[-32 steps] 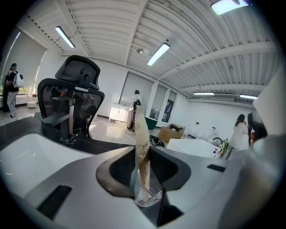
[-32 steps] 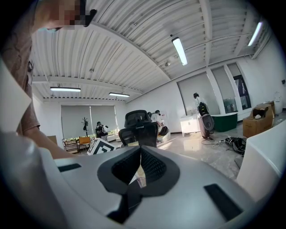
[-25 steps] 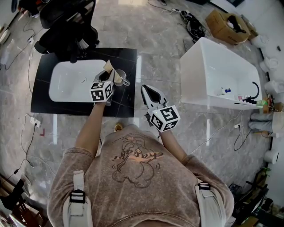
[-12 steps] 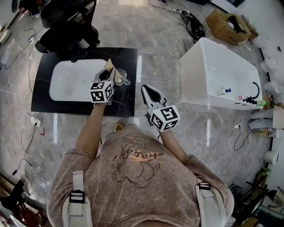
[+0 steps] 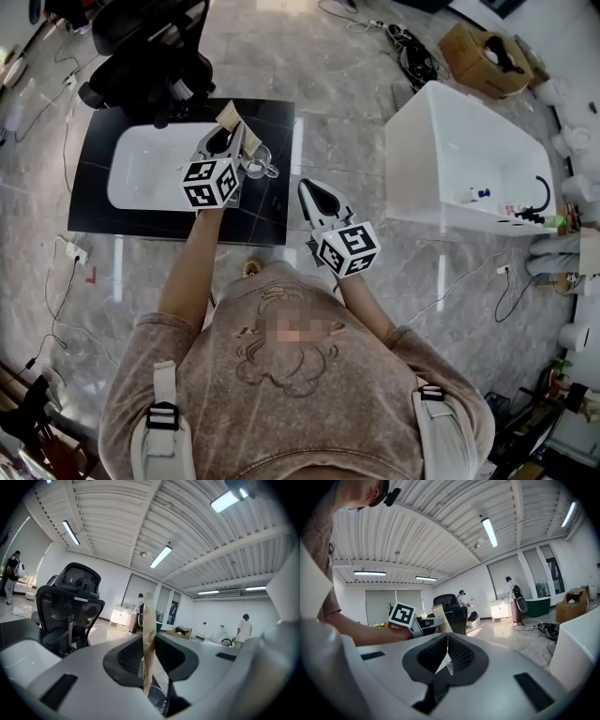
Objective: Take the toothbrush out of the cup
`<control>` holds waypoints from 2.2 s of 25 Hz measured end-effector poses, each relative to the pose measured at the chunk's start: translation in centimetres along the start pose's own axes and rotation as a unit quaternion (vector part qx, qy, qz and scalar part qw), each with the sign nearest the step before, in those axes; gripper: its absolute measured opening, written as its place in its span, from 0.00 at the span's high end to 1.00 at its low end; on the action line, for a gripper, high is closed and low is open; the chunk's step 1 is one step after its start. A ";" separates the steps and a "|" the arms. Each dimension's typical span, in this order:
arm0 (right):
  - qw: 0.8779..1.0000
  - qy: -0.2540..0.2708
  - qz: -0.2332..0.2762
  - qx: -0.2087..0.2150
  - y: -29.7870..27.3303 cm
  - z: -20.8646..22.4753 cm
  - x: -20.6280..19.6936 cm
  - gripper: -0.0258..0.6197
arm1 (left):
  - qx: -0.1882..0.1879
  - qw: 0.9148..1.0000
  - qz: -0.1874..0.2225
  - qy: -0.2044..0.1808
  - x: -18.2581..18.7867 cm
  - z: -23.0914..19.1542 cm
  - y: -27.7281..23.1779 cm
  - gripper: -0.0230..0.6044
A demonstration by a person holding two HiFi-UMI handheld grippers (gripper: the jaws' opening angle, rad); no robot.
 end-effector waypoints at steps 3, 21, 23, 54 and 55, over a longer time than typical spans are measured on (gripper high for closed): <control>1.000 -0.001 -0.001 -0.001 0.2 0.1 -0.1 0.93 | -0.007 1.000 0.013 0.004 1.1 0.6 0.2 0.83; 1.000 -0.001 -0.007 0.014 0.1 -0.7 -0.3 0.93 | -0.030 0.998 0.018 0.049 0.8 4.6 7.4 0.83; 1.000 -0.001 -0.007 0.019 0.1 -0.9 -0.3 0.93 | -0.031 0.998 0.015 0.046 0.5 5.0 8.6 0.83; 0.998 0.010 0.017 0.063 0.2 -3.2 0.9 0.93 | 0.006 0.999 0.006 0.039 -1.4 5.1 17.1 0.83; 0.998 0.011 0.017 0.064 0.3 -3.3 0.9 0.93 | 0.006 0.999 0.006 0.040 -1.5 5.2 17.1 0.83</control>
Point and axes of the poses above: the fingertips, and each gripper's own axes: y backward along the fingers, z to its right, x out of its top, the point moved 5 cm from there along y, backward along the fingers, and after that the axes turned 14 degrees about y, right-handed, at the moved point
